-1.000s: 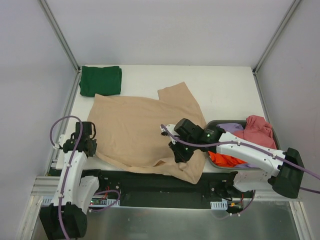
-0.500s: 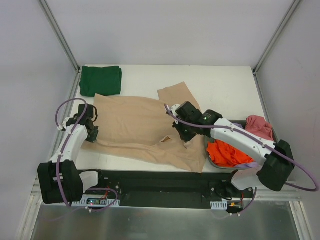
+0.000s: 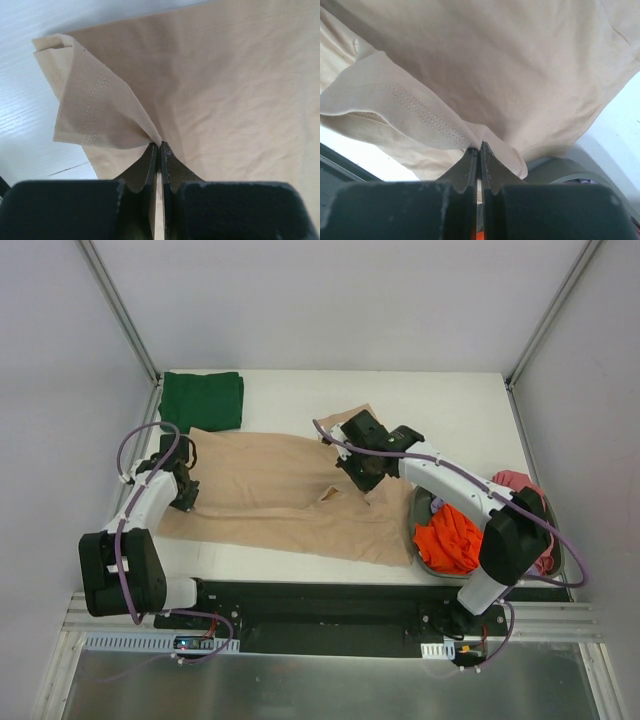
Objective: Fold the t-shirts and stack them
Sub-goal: Fold the flattened tshirt in 1/3 of the way
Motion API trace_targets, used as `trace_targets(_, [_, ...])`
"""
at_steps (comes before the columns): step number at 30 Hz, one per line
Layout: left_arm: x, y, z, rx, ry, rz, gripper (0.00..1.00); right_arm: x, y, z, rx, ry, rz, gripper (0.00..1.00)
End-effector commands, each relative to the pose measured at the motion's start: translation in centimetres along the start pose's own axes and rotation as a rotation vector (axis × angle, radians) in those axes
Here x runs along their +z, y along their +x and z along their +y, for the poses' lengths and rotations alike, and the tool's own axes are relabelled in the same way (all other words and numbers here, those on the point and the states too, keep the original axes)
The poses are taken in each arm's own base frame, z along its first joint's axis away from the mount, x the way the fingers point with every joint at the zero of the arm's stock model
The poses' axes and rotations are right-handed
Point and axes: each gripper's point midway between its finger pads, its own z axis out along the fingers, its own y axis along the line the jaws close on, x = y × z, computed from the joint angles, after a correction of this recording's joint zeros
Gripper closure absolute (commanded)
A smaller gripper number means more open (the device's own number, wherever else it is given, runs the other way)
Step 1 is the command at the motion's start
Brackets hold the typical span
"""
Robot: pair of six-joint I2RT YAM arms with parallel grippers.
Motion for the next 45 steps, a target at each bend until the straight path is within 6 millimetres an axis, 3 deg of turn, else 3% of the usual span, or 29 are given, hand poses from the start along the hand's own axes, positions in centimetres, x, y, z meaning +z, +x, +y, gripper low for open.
trace_targets(1, [-0.3,-1.9,-2.1,0.035,0.026,-0.042,1.00,-0.9,-0.1,-1.2,0.001,0.018,0.011,1.00])
trace_targets(14, [3.0,0.2,-5.6,0.265,0.042,0.095,1.00,1.4,0.3,-3.7,0.145,0.094,0.061,0.98])
trace_targets(15, [3.3,0.3,-5.6,0.269,0.034,0.101,0.96,1.6,0.3,-4.0,0.163,0.100,0.063,0.98])
trace_targets(16, [3.3,0.4,-5.7,0.274,0.035,0.102,0.84,1.7,0.2,-4.3,0.176,0.102,0.065,0.98])
trace_targets(18, [3.3,0.4,-5.9,0.279,0.040,0.096,0.50,2.2,0.2,-4.9,0.209,0.108,0.072,0.98])
trace_targets(20, [2.9,0.0,-6.1,0.278,0.051,0.079,0.30,2.7,-0.1,-5.5,0.233,0.118,0.074,0.93])
trace_targets(23, [1.7,-0.5,-6.5,0.279,0.092,0.055,0.14,4.0,-0.5,-6.3,0.246,0.135,0.076,0.79])
trace_targets(24, [1.3,-0.8,-6.7,0.280,0.110,0.041,0.11,4.3,-0.7,-6.7,0.253,0.146,0.078,0.78])
trace_targets(25, [0.7,-1.0,-6.9,0.281,0.129,0.033,0.03,4.5,-1.2,-7.1,0.258,0.156,0.073,0.76])
trace_targets(27, [-0.4,-1.4,-7.2,0.282,0.164,0.015,0.01,4.9,-1.6,-8.0,0.264,0.189,0.069,0.61])
trace_targets(29, [-1.6,-1.6,-7.2,0.281,0.200,0.001,0.01,4.5,-2.3,-9.5,0.274,0.269,0.061,0.53])
trace_targets(31, [-2.7,-2.1,-7.2,0.277,0.232,-0.024,0.01,3.5,-2.5,-10.9,0.291,0.352,0.047,0.34])
trace_targets(33, [-3.7,-2.7,-7.1,0.273,0.257,-0.050,0.01,2.3,-2.2,-11.4,0.321,0.398,0.025,0.26])
trace_targets(35, [-4.4,-3.0,-6.9,0.265,0.276,-0.070,0.01,1.6,-1.4,-10.7,0.360,0.382,-0.005,0.17])
trace_targets(38, [-5.0,-3.7,-6.9,0.263,0.284,-0.103,0.01,0.3,-0.7,-7.8,0.415,0.251,-0.103,0.02])
trace_targets(41, [-5.3,-3.4,-7.4,0.295,0.310,-0.079,0.01,0.4,-0.5,-3.0,0.447,-0.001,-0.191,0.04])
trace_targets(45, [-5.1,-0.5,-9.3,0.382,0.406,0.068,0.01,1.4,0.1,1.1,0.464,-0.216,-0.229,0.04])
